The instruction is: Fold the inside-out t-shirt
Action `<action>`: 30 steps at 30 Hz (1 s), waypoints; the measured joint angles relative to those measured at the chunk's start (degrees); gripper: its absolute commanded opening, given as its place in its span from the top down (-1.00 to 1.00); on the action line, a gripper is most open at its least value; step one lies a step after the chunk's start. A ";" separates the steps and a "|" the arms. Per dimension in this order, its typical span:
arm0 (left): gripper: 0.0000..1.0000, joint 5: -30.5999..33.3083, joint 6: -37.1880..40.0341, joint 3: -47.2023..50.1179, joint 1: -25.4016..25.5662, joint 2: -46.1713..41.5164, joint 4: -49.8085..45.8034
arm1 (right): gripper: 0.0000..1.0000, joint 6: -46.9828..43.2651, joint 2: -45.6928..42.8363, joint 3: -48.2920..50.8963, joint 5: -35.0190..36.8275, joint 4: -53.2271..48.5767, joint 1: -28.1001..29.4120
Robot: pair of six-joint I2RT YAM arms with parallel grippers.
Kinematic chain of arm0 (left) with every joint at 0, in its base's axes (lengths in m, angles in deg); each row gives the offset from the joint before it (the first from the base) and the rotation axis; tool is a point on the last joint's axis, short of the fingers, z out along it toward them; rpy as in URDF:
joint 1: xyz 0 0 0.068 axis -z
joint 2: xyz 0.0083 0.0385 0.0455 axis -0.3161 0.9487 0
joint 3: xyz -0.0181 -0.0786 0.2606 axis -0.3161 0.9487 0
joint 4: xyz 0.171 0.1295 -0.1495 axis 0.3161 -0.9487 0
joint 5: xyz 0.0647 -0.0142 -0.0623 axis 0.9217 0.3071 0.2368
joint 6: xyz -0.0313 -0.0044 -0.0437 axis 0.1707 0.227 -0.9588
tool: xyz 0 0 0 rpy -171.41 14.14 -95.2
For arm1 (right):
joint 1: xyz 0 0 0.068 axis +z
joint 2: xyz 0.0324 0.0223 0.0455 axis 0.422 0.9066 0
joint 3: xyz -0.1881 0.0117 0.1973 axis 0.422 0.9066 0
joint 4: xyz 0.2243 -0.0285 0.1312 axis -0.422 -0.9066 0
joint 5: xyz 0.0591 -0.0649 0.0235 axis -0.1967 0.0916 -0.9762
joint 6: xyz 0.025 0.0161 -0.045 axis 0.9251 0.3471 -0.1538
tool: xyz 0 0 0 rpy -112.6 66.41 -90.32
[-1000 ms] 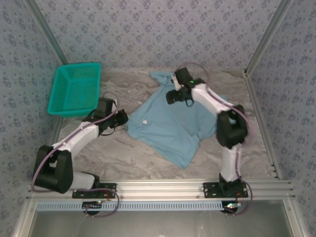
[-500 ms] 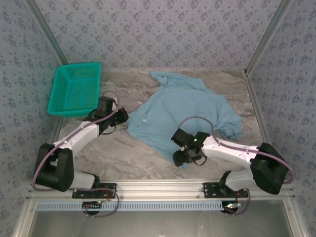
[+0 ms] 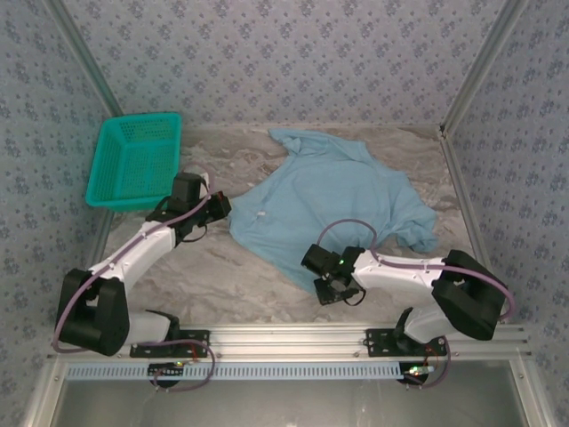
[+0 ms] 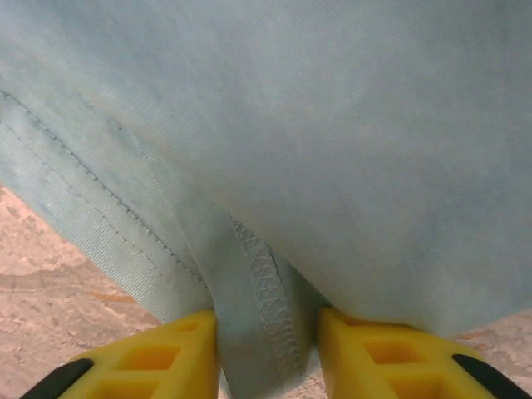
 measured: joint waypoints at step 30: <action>1.00 21.49 5.42 -34.40 7.21 -27.02 -5.44 | 1.00 -42.45 -23.43 -61.09 28.26 -4.31 -11.67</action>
